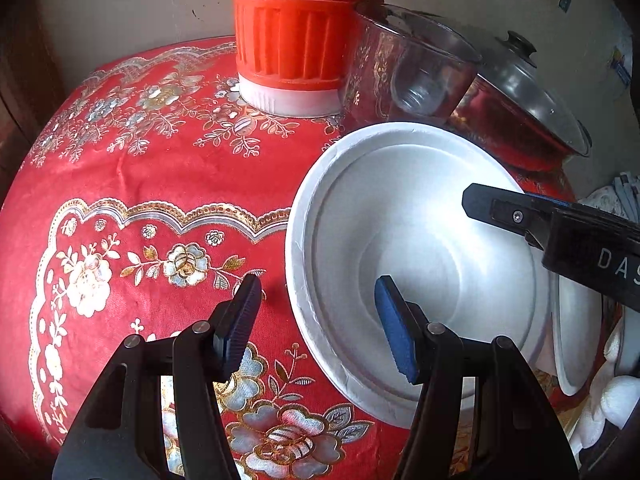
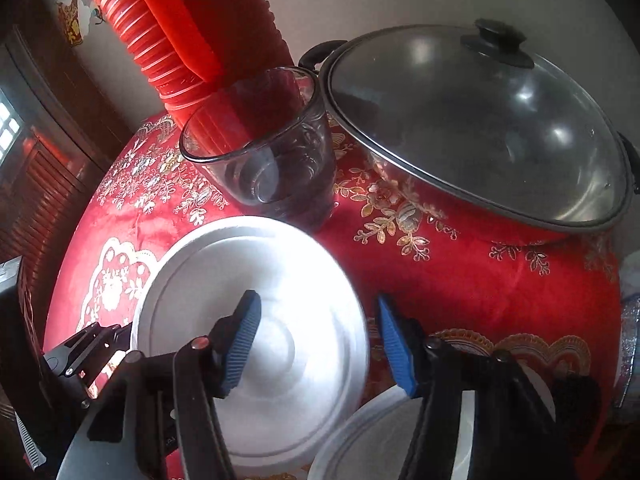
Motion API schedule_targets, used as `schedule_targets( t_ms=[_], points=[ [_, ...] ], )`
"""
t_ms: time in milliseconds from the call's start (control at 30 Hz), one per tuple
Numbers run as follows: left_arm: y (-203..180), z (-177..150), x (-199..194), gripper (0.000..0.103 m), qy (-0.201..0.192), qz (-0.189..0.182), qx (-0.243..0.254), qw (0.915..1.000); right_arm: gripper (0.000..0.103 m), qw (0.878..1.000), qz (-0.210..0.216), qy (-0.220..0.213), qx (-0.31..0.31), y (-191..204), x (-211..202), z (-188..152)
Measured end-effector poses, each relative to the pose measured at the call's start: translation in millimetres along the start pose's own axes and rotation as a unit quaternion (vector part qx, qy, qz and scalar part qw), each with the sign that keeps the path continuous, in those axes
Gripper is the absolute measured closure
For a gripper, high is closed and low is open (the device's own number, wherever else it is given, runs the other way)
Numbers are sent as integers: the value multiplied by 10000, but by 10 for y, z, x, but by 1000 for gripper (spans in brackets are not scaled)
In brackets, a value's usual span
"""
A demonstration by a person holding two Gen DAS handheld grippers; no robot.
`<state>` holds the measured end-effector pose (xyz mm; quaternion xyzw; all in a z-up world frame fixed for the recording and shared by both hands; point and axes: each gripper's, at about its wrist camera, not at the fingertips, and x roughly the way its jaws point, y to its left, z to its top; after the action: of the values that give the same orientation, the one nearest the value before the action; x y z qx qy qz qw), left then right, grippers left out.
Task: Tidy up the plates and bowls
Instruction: 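Close the left gripper on the white bowl rim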
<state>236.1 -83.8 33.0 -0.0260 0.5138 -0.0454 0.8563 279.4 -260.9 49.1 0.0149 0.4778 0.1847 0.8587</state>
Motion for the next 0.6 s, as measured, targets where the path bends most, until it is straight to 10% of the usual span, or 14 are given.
schedule_targets(
  t_ms=[133,600],
  points=[
    [28,-6,29,44,42,-32,41,10000,73,10000,-2,55,-12,27,42,-18],
    [140,-78,-26,57,78,109,80,9999,74,9994,134,143,-294,320,-19,-192]
  ],
)
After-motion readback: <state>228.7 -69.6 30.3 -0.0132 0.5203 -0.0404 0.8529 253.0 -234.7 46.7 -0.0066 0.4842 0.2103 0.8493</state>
